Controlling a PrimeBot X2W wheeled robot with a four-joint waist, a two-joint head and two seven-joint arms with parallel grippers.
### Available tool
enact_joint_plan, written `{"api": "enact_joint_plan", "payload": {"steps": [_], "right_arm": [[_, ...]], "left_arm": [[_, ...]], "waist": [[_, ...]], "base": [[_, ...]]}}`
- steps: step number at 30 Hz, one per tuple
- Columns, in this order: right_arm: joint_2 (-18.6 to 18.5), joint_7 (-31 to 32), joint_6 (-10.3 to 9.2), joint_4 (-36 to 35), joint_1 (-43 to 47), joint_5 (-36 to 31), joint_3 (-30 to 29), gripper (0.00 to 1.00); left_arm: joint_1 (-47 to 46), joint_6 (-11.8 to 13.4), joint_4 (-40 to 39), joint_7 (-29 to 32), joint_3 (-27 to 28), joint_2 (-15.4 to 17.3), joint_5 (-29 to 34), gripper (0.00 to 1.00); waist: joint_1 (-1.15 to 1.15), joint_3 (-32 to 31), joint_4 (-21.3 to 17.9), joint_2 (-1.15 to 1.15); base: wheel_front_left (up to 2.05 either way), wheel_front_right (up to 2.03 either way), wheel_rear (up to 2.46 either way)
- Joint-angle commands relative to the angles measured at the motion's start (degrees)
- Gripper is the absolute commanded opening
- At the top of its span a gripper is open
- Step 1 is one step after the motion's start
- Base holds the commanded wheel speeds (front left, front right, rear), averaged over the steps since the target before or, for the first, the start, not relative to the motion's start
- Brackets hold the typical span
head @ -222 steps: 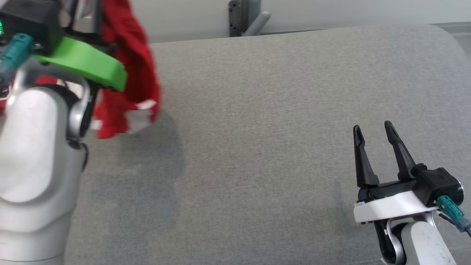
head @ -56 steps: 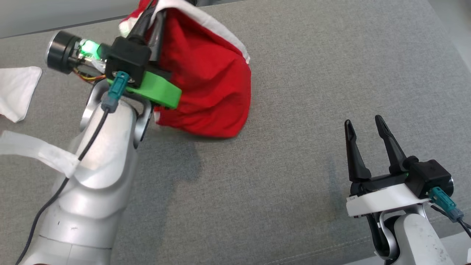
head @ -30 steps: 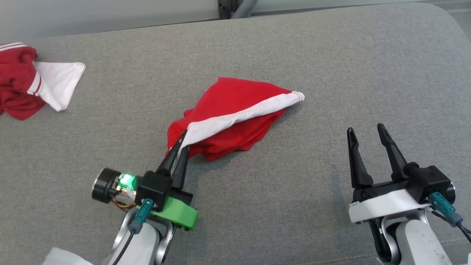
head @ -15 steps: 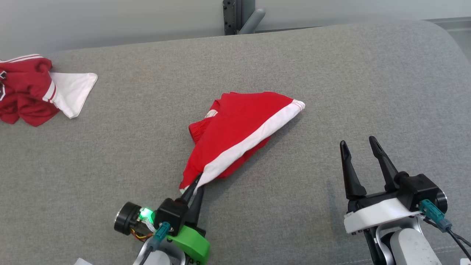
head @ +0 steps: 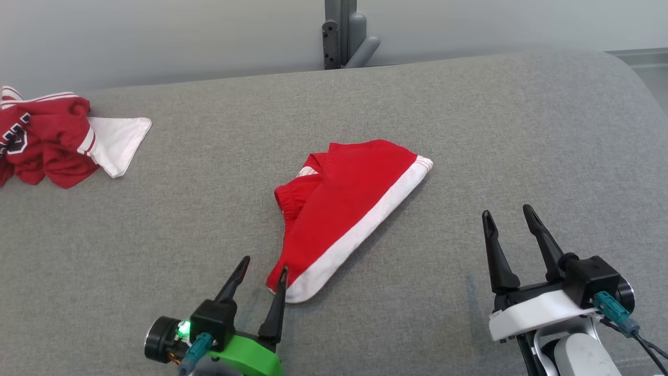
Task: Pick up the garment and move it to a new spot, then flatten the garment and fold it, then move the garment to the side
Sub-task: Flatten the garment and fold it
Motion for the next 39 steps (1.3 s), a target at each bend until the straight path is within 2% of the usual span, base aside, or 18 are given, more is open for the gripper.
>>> {"api": "enact_joint_plan", "payload": {"steps": [1, 18, 28, 39], "right_arm": [[-0.13, -0.15, 0.00, 0.00, 0.85, -0.17, -0.25, 1.00], [-0.13, -0.15, 0.00, -0.69, 1.98, -0.58, -2.84, 1.00], [-0.13, -0.15, 0.00, -1.04, 2.66, -0.95, -3.63, 1.00], [-0.14, -0.15, 0.00, -1.41, 2.45, -0.91, -4.12, 1.00]], "left_arm": [[1.53, -0.19, -0.97, 0.02, 1.14, 0.00, -0.86, 1.00], [6.42, 1.97, -6.93, 0.02, 11.96, -0.51, -2.68, 1.00], [9.46, 3.51, -10.36, 0.02, 14.70, -0.52, -4.34, 1.00], [10.09, 3.44, -10.66, 0.02, 15.61, -0.53, -4.08, 1.00]], "waist": [[0.00, -0.38, 0.22, 0.08], [0.00, -2.92, 0.61, 0.08], [0.00, -4.20, 0.34, 0.08], [0.00, -3.57, 0.09, 0.08]], "base": [[0.00, 0.00, 0.00], [0.00, 0.00, 0.00], [0.00, 0.00, 0.00], [0.00, 0.00, 0.00]]}}
